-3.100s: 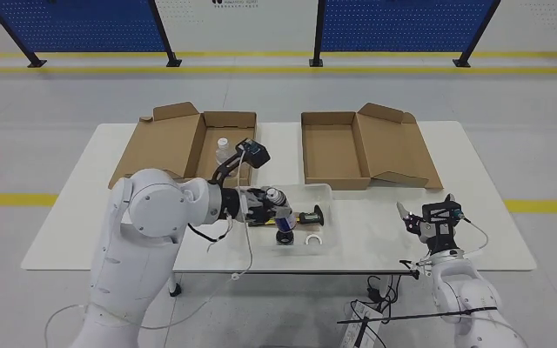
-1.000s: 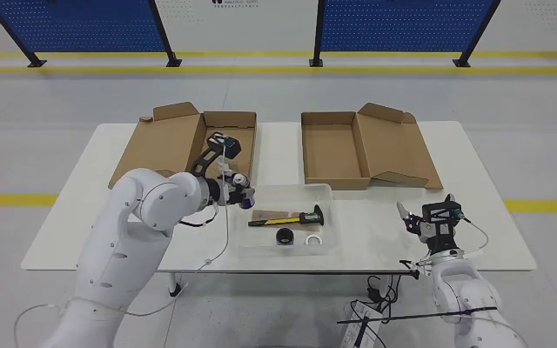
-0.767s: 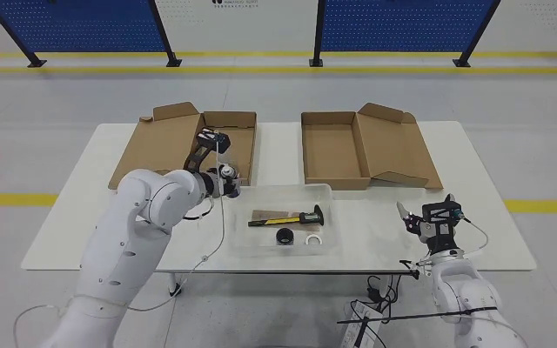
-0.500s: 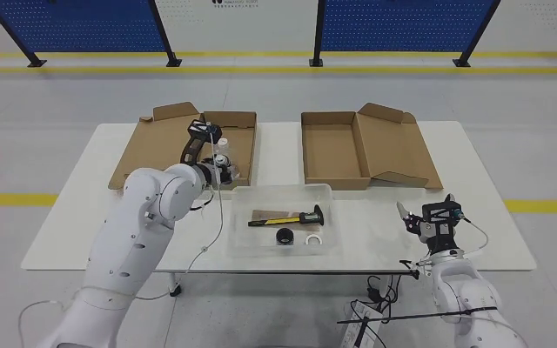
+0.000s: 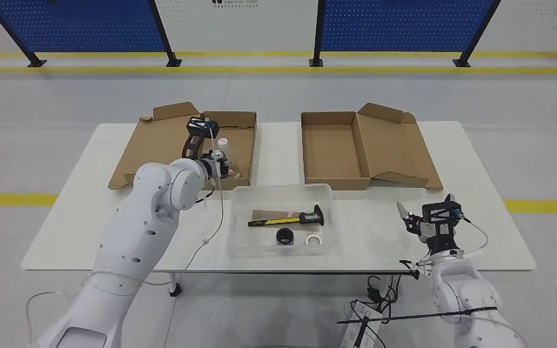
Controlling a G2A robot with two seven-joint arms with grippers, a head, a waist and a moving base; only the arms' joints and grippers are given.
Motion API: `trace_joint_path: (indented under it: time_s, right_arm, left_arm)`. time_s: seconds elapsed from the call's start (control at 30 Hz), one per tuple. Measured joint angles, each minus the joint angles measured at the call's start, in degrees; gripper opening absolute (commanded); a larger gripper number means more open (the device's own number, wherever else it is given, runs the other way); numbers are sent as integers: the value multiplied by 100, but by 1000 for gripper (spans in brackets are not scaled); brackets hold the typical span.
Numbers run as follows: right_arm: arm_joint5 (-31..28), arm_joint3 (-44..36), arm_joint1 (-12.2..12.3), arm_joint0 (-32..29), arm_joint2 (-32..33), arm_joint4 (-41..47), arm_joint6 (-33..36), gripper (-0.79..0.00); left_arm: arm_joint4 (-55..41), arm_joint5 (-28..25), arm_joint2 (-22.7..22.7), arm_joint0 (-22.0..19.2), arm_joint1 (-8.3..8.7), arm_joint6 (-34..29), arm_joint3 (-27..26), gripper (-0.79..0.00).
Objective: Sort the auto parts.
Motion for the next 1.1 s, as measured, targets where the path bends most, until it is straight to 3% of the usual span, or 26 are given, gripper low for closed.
trace_joint_path:
  time_s: [0.5, 0.77, 1.1]
  right_arm:
    - [0, 0, 0, 0, 0, 0, 0, 0]
    - [0, 0, 0, 0, 0, 0, 0, 0]
    - [0, 0, 0, 0, 0, 0, 0, 0]
  left_arm:
    - [60, 8, -66, 80, 4, 240, 116, -785]
    - [-19, 246, -243, -116, -31, 392, 786, -785]
    - [-444, 603, -133, -531, -181, 779, 1688, -785]
